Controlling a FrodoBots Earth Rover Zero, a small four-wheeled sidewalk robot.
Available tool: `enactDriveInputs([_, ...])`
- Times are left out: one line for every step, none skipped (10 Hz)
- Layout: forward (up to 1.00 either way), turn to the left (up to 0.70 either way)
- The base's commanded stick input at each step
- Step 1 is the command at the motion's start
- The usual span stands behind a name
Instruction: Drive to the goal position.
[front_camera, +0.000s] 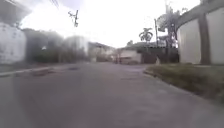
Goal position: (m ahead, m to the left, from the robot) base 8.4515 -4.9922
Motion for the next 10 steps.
enactDriveInputs([1.00,0.00])
enactDriveInputs([1.00,0.00])
enactDriveInputs([1.00,0.00])
enactDriveInputs([1.00,0.00])
enactDriveInputs([1.00,-0.17])
enactDriveInputs([1.00,-0.35])
enactDriveInputs([1.00,-0.40])
enactDriveInputs([1.00,-0.40])
enactDriveInputs([1.00,-0.08])
enactDriveInputs([1.00,0.00])
